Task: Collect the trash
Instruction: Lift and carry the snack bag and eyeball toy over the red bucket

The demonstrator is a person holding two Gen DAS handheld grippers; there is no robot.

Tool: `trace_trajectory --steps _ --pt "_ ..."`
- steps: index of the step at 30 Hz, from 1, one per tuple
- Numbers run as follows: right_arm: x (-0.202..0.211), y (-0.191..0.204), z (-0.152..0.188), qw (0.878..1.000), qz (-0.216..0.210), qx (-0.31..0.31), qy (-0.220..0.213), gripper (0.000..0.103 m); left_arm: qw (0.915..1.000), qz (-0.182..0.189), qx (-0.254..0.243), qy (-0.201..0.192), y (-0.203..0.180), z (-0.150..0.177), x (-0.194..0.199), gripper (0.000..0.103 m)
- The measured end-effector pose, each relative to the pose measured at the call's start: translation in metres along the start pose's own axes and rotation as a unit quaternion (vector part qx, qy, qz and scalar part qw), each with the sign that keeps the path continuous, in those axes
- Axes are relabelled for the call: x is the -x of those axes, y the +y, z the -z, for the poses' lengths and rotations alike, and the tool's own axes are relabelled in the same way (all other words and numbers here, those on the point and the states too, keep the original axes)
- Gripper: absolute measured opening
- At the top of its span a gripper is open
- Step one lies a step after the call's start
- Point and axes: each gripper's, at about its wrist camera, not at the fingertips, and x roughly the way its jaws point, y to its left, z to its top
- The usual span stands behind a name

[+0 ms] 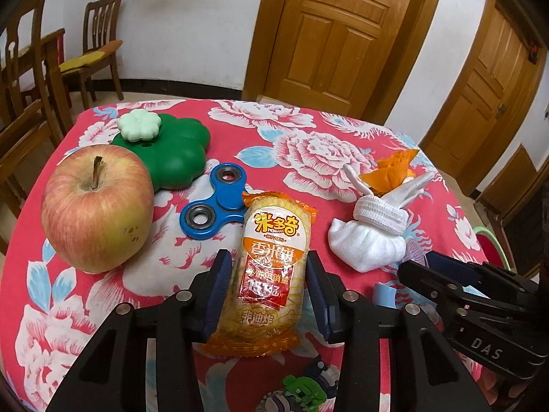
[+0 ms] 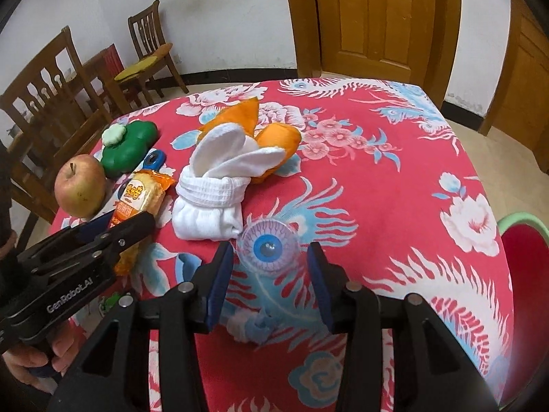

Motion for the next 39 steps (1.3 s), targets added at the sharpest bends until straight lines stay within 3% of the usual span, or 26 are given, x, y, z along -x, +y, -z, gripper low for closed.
trace_trajectory --steps 10,18,26,39 --pt "0.005 0.001 0.001 1.000 -0.004 0.008 -0.013 0.040 0.9999 0.014 0.008 -0.001 0.003 0.000 0.002 0.043" --pt "0.050 -0.015 0.012 0.999 -0.009 -0.011 -0.050 0.040 0.9995 0.020 -0.004 -0.024 -0.007 -0.004 0.019 0.043" --pt "0.092 -0.042 0.029 0.996 -0.018 -0.046 -0.073 0.040 0.9986 0.024 -0.033 -0.035 -0.029 -0.002 0.043 0.043" --pt "0.153 -0.083 0.067 0.989 -0.001 -0.100 -0.112 0.040 0.9926 0.067 -0.088 -0.052 -0.086 0.007 0.092 0.043"
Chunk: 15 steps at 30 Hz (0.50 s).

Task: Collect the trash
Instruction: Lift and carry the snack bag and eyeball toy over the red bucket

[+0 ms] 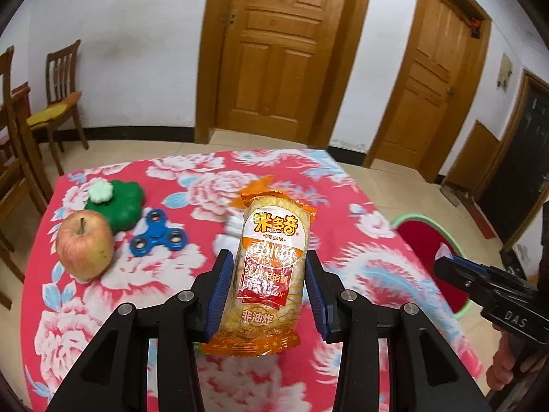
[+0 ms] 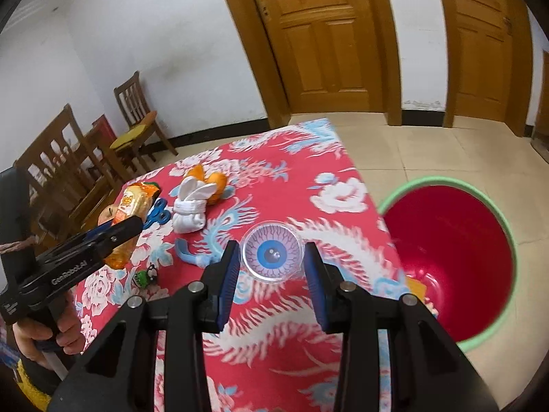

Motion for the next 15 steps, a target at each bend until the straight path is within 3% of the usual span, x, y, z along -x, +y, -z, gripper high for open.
trace_trajectory --steps 15 --pt "0.046 -0.081 0.017 0.996 0.047 -0.070 -0.026 0.040 0.9981 0.043 -0.039 0.020 -0.074 0.009 0.001 0.043"
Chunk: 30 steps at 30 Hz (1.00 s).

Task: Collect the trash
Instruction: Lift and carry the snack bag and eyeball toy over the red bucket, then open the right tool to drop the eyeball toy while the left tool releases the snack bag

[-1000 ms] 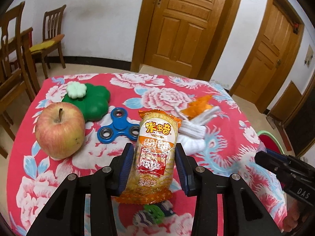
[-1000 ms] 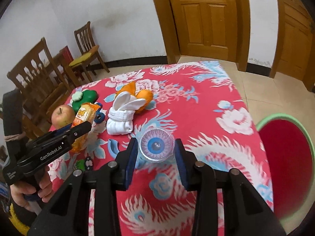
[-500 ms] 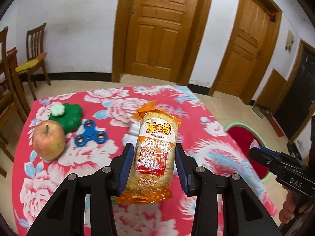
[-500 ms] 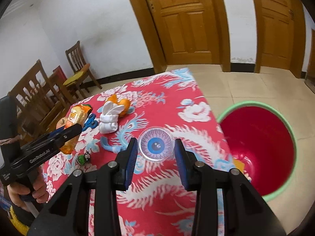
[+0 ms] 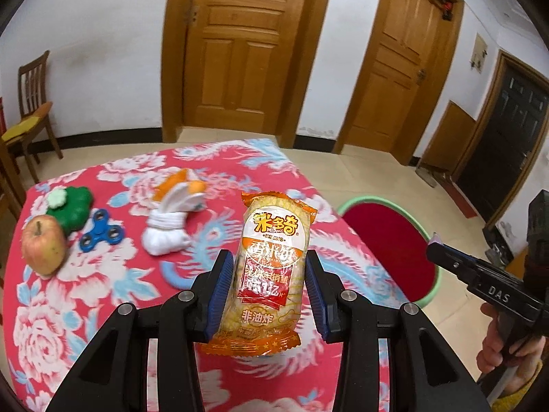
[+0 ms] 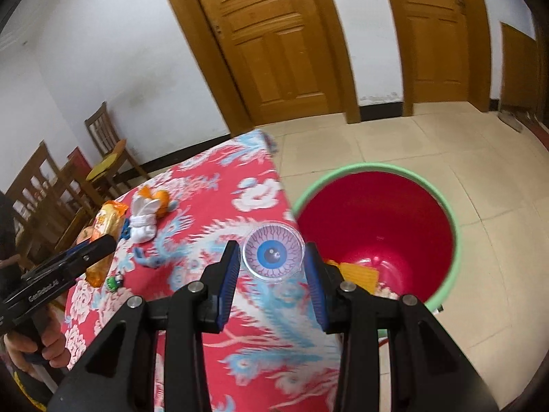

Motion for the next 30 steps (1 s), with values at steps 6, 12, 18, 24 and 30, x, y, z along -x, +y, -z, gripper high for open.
trace_trajectory --steps 6,12,18,24,30 --pt "-0.003 -0.037 0.006 0.999 0.010 -0.037 0.004 0.040 0.9995 0.018 -0.017 0.020 -0.030 0.001 -0.018 0.043" --pt "-0.011 -0.066 0.011 0.998 0.016 -0.067 0.013 0.041 0.9981 0.031 -0.035 0.039 -0.056 0.002 -0.035 0.043" --pt "-0.021 -0.087 0.012 0.996 0.020 -0.080 0.020 0.041 0.9965 0.041 -0.048 0.054 -0.075 0.002 -0.052 0.043" --pt "-0.034 -0.102 0.010 0.995 0.021 -0.092 0.027 0.043 0.9945 0.051 -0.063 0.066 -0.092 0.000 -0.067 0.043" --pt "-0.040 -0.110 0.008 0.995 0.023 -0.094 0.027 0.045 0.9928 0.059 -0.069 0.077 -0.103 -0.001 -0.083 0.043"
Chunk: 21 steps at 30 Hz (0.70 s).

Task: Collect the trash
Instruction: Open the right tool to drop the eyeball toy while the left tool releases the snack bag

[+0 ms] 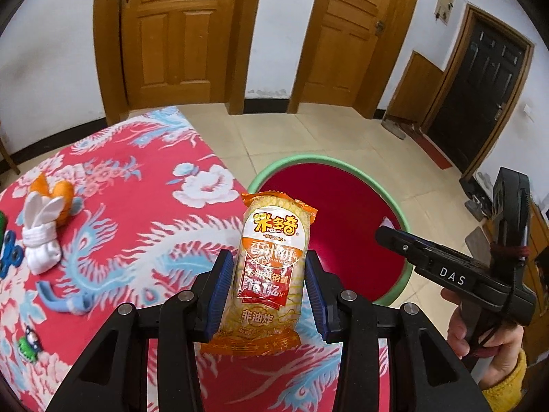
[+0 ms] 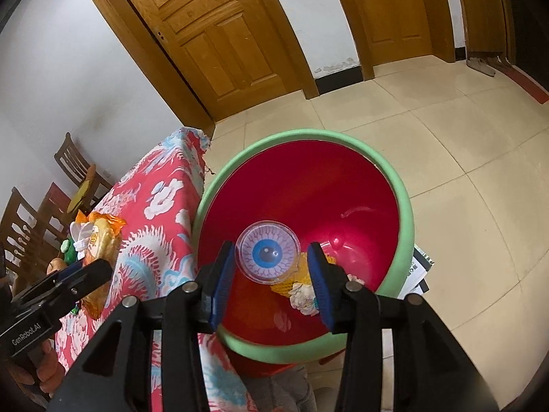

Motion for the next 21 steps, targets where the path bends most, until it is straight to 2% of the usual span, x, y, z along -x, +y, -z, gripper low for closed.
trace_trajectory --steps 4,6,13,21 --pt "-0.002 -0.004 -0.003 1.000 0.003 -0.001 -0.003 0.048 1.0000 0.003 -0.004 0.007 -0.004 -0.002 -0.009 0.043" --pt "-0.003 -0.005 -0.004 1.000 0.003 -0.001 -0.006 0.060 0.9999 0.005 -0.005 0.009 -0.006 -0.003 -0.012 0.043" --pt "0.009 -0.013 -0.007 1.000 0.003 -0.006 -0.024 0.061 0.9997 0.013 -0.017 0.016 -0.016 -0.006 -0.023 0.043" --pt "0.041 -0.030 -0.012 0.998 0.025 -0.019 -0.060 0.061 0.9983 0.038 -0.033 0.030 -0.036 -0.008 -0.044 0.043"
